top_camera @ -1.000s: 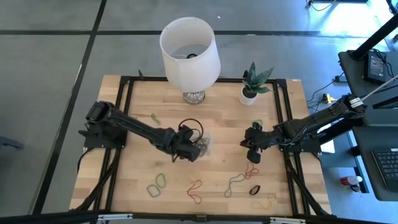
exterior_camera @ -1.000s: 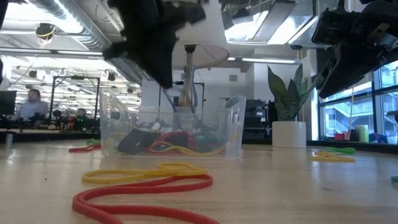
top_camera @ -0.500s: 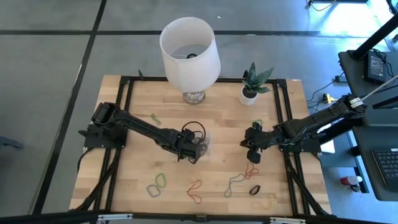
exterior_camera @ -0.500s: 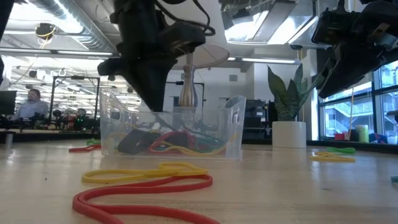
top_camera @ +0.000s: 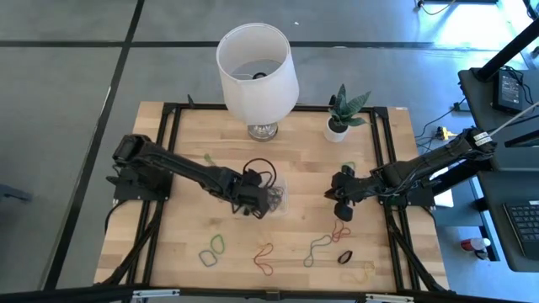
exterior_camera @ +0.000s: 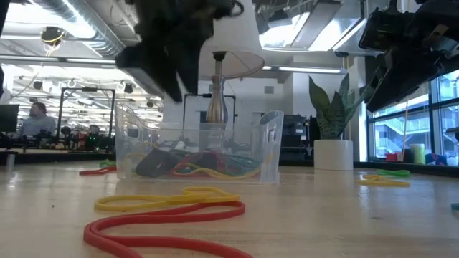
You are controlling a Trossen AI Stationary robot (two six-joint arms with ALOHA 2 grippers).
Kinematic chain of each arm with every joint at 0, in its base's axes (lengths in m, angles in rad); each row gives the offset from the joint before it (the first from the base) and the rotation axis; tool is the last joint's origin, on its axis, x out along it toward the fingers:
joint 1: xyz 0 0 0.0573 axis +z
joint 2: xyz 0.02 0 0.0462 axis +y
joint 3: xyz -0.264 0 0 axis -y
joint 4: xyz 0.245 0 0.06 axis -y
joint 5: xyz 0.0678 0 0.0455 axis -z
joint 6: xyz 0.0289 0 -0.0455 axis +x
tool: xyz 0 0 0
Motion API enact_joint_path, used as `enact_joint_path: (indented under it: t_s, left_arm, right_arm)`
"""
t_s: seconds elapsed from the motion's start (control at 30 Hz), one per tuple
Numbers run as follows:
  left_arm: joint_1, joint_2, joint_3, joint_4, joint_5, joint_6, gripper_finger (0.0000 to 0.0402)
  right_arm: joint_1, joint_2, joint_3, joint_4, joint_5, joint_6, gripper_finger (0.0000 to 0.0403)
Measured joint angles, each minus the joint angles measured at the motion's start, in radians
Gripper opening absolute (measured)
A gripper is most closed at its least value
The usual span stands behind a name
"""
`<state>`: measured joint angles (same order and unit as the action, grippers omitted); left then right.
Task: Pick and place rubber bands into bin
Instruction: Put the top right green rubber band into the transparent bin
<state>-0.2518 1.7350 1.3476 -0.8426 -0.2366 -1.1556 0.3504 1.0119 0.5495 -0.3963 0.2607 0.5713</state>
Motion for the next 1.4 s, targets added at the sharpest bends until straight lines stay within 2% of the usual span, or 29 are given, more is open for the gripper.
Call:
enact_joint_path:
  t_s: [0.1, 0.2, 0.4, 0.47, 0.63, 0.8, 0.93, 1.03, 1.13, 1.4]
  left_arm:
    - [0.0, -0.064, 0.0, -0.003, -0.057, 0.064, 0.0134]
    - [0.002, -0.129, 0.0, -0.043, -0.056, 0.152, 0.0115]
    - [0.016, -0.25, -0.03, -0.142, -0.069, 0.378, 0.0018]
    - [0.025, -0.311, -0.083, -0.118, -0.069, 0.435, 0.0007]
    - [0.054, -0.509, -0.321, 0.062, -0.068, 0.541, 0.0002]
    - [0.094, -0.713, -0.602, 0.346, -0.049, 0.667, 0.0002]
    - [0.128, -0.844, -0.752, 0.477, -0.017, 0.716, 0.0002]
    - [0.146, -0.918, -0.803, 0.494, -0.005, 0.716, 0.0002]
    - [0.158, -0.967, -0.824, 0.494, -0.004, 0.731, 0.0002]
    - [0.171, -1.02, -0.827, 0.495, 0.028, 0.82, 0.0002]
  right_arm:
    - [0.0, 0.0, 0.0, 0.02, 0.0, -0.001, 0.0046]
    - [-0.003, 0.0, 0.0, 0.051, 0.0, 0.0, 0.0046]
    - [-0.051, 0.0, 0.0, 0.112, 0.0, 0.053, 0.0046]
    - [-0.074, 0.0, 0.003, 0.121, 0.0, 0.073, 0.0046]
    - [-0.139, 0.001, 0.052, 0.075, 0.02, 0.131, 0.0046]
    - [-0.235, 0.019, 0.131, -0.141, 0.095, 0.261, 0.0046]
    - [-0.337, 0.077, 0.158, -0.329, 0.096, 0.397, 0.0046]
    - [-0.408, 0.139, 0.141, -0.435, 0.063, 0.486, 0.0046]
    - [-0.465, 0.211, 0.131, -0.482, 0.032, 0.503, 0.0048]
    - [-0.559, 0.379, 0.131, -0.453, 0.015, 0.496, 0.0088]
